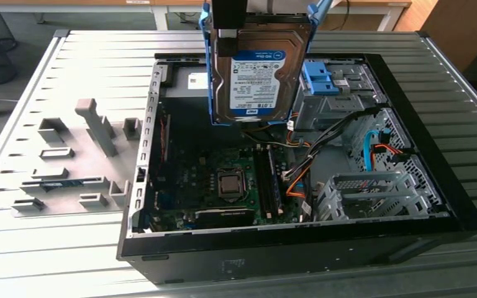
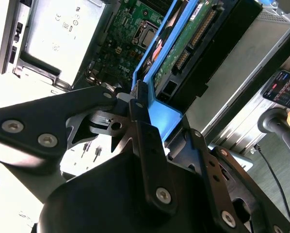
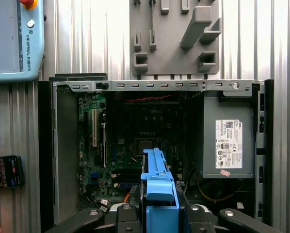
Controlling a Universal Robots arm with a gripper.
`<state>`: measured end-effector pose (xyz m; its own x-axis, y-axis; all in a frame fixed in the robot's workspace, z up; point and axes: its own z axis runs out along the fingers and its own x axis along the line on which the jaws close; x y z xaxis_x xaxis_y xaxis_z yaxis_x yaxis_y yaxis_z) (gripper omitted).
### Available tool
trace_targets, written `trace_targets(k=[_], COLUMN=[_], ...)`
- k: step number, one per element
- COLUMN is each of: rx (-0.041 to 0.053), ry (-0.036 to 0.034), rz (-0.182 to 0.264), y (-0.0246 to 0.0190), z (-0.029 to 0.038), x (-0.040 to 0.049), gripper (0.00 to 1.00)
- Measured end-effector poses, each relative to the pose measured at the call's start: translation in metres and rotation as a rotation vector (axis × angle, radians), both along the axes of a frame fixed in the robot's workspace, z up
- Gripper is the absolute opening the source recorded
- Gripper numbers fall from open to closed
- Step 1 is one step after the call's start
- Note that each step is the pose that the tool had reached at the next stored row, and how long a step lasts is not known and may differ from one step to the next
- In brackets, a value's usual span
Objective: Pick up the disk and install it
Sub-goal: 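Insert the disk into the insertion slot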
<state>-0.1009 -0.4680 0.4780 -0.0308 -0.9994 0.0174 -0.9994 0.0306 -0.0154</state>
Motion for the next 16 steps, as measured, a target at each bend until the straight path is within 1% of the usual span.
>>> trace_targets(k=[2,4,6,8,10,11,16], rx=[0.0,-0.0001,0.0,0.0,0.0,0.0,0.0002], ry=[0.0,0.0,0.0,0.0,0.0,0.0,-0.0001], rz=[0.0,0.0,0.0,0.0,0.0,0.0,0.0], y=[0.0,-0.001,-0.0032,-0.0065,-0.0108,-0.0137,-0.0305], z=[0.0,0.0,0.0,-0.0001,-0.0002,-0.0002,-0.0007], x=[0.0001,0.0001,0.0,0.0,0.0,0.0,0.0], gripper=[0.36,0.36,0.36,0.36,0.36,0.36,0.36])
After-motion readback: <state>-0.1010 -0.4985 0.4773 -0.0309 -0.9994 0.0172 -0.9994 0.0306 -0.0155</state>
